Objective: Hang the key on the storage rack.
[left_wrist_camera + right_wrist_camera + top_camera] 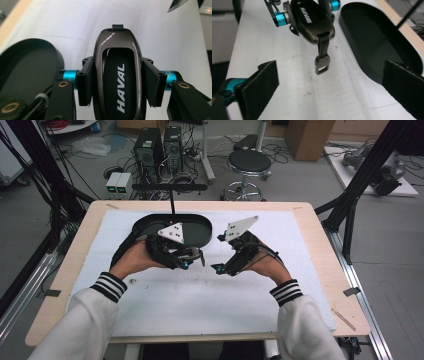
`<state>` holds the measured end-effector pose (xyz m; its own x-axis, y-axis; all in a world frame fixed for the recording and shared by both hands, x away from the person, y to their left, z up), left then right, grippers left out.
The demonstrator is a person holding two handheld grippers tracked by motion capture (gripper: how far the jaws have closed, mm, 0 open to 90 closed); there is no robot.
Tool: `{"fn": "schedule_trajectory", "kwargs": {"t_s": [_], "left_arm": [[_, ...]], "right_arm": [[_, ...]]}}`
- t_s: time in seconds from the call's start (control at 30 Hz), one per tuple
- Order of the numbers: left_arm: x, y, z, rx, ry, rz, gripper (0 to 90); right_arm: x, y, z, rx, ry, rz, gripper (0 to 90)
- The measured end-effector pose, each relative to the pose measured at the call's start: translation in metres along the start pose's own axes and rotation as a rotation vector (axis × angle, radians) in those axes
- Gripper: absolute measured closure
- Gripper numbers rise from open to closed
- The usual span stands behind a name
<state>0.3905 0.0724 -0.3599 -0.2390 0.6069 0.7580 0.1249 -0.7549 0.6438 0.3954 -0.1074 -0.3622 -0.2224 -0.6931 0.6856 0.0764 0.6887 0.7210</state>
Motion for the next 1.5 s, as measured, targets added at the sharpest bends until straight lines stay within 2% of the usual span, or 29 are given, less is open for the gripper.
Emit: {"fn": "schedule_trajectory", "kwargs": {"t_s": [0.03,0.07,0.1,0.13,0.17,0.23,0.27,0.3,0.33,0.37,0.4,0.43,0.5,0.53,0.57,0.6,0.63,0.7,0.73,0.77,0.8,0.9,1.0,1.1,1.23,1.37,1.5], "left_arm": [[0.002,0.0,0.002,0.009,0.012,-0.011,48.8],[0.004,0.0,0.004,0.022,0.03,-0.019,48.8],[0.006,0.0,0.006,0.043,0.043,-0.024,48.8],[0.01,-0.001,0.01,0.078,0.072,-0.044,48.8],[0.01,-0.001,0.01,0.078,0.072,-0.044,48.8],[0.014,-0.002,0.014,0.103,0.094,-0.061,48.8],[0.017,-0.002,0.016,0.116,0.103,-0.073,48.8],[0.02,-0.002,0.018,0.126,0.114,-0.084,48.8],[0.022,-0.003,0.02,0.138,0.125,-0.094,48.8],[0.028,-0.004,0.024,0.157,0.152,-0.106,48.8],[0.028,-0.004,0.024,0.157,0.152,-0.106,48.8],[0.031,-0.005,0.027,0.175,0.16,-0.117,48.8],[0.036,-0.008,0.032,0.213,0.187,-0.125,48.8],[0.038,-0.009,0.034,0.225,0.187,-0.129,48.8],[0.04,-0.011,0.037,0.236,0.206,-0.13,48.7],[0.042,-0.012,0.038,0.248,0.215,-0.131,48.7],[0.044,-0.014,0.04,0.261,0.223,-0.13,48.7],[0.049,-0.017,0.044,0.28,0.256,-0.135,48.7],[0.052,-0.019,0.047,0.29,0.272,-0.139,48.7],[0.058,-0.021,0.052,0.319,0.309,-0.159,48.7],[0.058,-0.021,0.052,0.319,0.309,-0.159,48.7],[0.065,-0.025,0.059,0.356,0.348,-0.177,48.7],[0.07,-0.028,0.066,0.381,0.363,-0.175,48.7],[0.073,-0.029,0.073,0.403,0.384,-0.18,48.8],[0.076,-0.03,0.083,0.426,0.428,-0.181,48.7],[0.079,-0.031,0.089,0.453,0.443,-0.184,48.7],[0.081,-0.033,0.098,0.473,0.478,-0.18,48.7]], "right_arm": [[0.006,-0.007,-0.002,-0.031,-0.02,-0.022,0.3],[0.006,-0.007,-0.002,-0.031,-0.02,-0.022,0.3],[0.013,-0.014,-0.004,-0.068,-0.051,-0.051,0.2],[0.017,-0.018,-0.005,-0.087,-0.067,-0.072,0.2],[0.017,-0.018,-0.005,-0.087,-0.067,-0.072,0.2],[0.029,-0.031,-0.006,-0.12,-0.127,-0.117,0.2],[0.029,-0.031,-0.006,-0.12,-0.127,-0.117,0.2],[0.033,-0.035,-0.006,-0.138,-0.149,-0.134,0.2],[0.043,-0.043,-0.006,-0.155,-0.196,-0.186,0.3],[0.047,-0.047,-0.005,-0.168,-0.215,-0.203,0.2],[0.047,-0.047,-0.005,-0.168,-0.215,-0.203,0.2],[0.057,-0.056,-0.004,-0.184,-0.259,-0.249,0.2],[0.06,-0.061,-0.003,-0.199,-0.27,-0.257,0.2],[0.064,-0.068,-0.003,-0.209,-0.293,-0.266,0.3],[0.071,-0.077,-0.001,-0.231,-0.329,-0.312,0.3],[0.071,-0.077,-0.001,-0.231,-0.329,-0.312,0.3],[0.075,-0.086,-0.001,-0.256,-0.353,-0.34,0.2],[0.078,-0.091,0.0,-0.261,-0.371,-0.359,0.2],[0.08,-0.097,0.0,-0.272,-0.394,-0.374,0.3],[0.085,-0.11,0.001,-0.297,-0.438,-0.406,0.2],[0.087,-0.114,0.001,-0.306,-0.452,-0.416,0.3],[0.091,-0.129,0.002,-0.333,-0.498,-0.438,0.2],[0.095,-0.144,0.004,-0.35,-0.545,-0.444,0.3],[0.096,-0.156,0.005,-0.374,-0.571,-0.458,0.3],[0.095,-0.168,0.009,-0.371,-0.571,-0.475,0.3],[0.096,-0.175,0.011,-0.379,-0.589,-0.492,0.3],[0.095,-0.178,0.011,-0.383,-0.603,-0.497,0.3]]}}
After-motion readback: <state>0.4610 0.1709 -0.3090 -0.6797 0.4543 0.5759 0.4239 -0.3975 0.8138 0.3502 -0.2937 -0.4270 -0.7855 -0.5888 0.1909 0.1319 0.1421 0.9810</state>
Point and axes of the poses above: each handheld gripper's, and its own axes: x roughly backward along the jaws, y roughly out of its top, z roughly to its left, the point moved 6 cm from there along -x, roughly forward along the jaws, and after that the axes turned 6 degrees about z, right-handed, at the moved point
